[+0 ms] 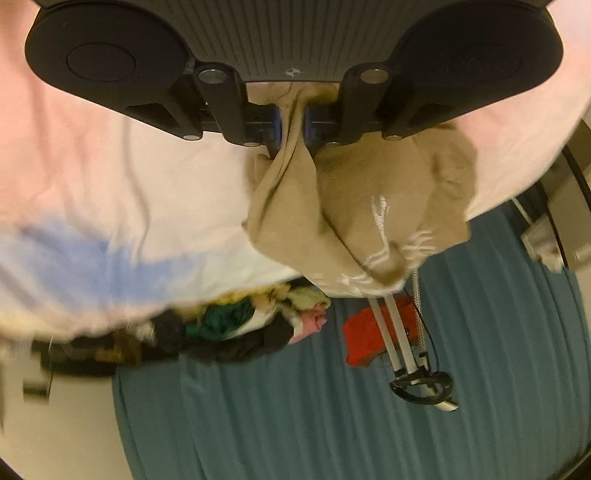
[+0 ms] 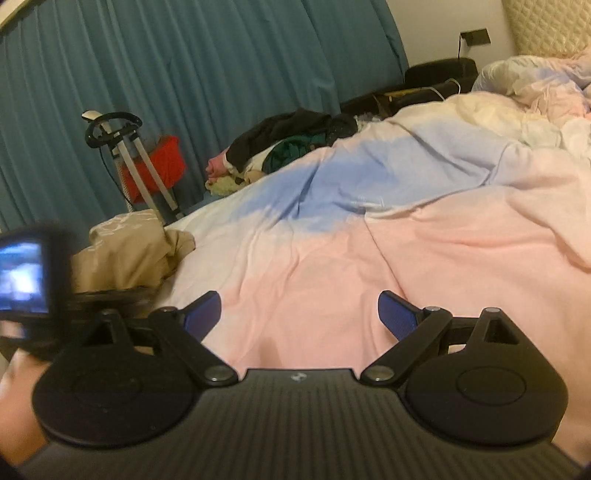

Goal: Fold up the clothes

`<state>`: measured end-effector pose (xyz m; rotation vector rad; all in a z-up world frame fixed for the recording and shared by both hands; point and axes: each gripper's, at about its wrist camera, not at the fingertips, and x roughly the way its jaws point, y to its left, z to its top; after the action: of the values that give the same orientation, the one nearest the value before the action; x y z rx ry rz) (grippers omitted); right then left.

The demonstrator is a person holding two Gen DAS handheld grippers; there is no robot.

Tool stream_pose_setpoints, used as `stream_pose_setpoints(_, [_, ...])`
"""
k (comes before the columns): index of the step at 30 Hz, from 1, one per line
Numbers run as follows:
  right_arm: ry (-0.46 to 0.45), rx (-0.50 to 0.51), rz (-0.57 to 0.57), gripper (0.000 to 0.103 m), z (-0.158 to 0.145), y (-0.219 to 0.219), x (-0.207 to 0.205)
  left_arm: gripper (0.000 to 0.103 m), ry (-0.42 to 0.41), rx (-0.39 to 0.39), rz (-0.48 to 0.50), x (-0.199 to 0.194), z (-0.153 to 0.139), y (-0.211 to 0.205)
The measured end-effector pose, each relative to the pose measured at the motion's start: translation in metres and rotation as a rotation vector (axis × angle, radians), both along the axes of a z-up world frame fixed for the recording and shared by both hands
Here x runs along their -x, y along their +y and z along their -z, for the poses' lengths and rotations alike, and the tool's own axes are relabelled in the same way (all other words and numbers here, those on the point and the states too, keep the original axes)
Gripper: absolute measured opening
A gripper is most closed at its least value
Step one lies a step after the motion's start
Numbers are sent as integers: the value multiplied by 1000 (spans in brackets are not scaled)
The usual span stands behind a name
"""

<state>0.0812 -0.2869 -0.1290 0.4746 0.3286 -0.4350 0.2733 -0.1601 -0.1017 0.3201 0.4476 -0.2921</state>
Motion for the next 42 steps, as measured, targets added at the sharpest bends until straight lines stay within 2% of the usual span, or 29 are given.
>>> stream_pose_setpoints(2, [-7,16,0,93,-1,2,-1,9,-42,38,17,23,-20,20])
stream_pose_setpoints(5, [-17,40,-1,93,-1,6,-2,9,-38,136,44,59,-49,53])
stream_pose_setpoints(10, [-64,134,-28,93,-20,21,12,9,-48,227,110,130,-85,98])
stream_pose_setpoints(15, [-107,191,-74,93,-48,41,40,9,-21,319,162,205,-106,134])
stream_pose_setpoints(18, [-119,210,-108,93,-65,56,61,9,-8,374,177,235,-108,156])
stream_pose_setpoints(20, [-112,203,-176,93,-73,69,73,9,-3,394,173,247,-104,175])
stream_pose_setpoints(25, [-14,255,-442,93,-67,111,77,9,78,489,113,239,-92,218])
stream_pose_setpoints(29, [109,325,-593,93,-46,144,54,9,115,552,68,220,-87,233])
stream_pose_setpoints(35, [179,317,-500,93,-22,140,24,9,122,569,35,209,-79,235])
stream_pose_setpoints(38, [73,236,-350,93,-31,114,34,9,140,552,30,206,-74,231])
stream_pose_setpoints(40, [9,202,-291,93,-38,98,40,9,158,551,44,203,-70,227])
stream_pose_setpoints(42, [16,208,-253,93,-39,93,40,9,168,550,67,204,-68,222])
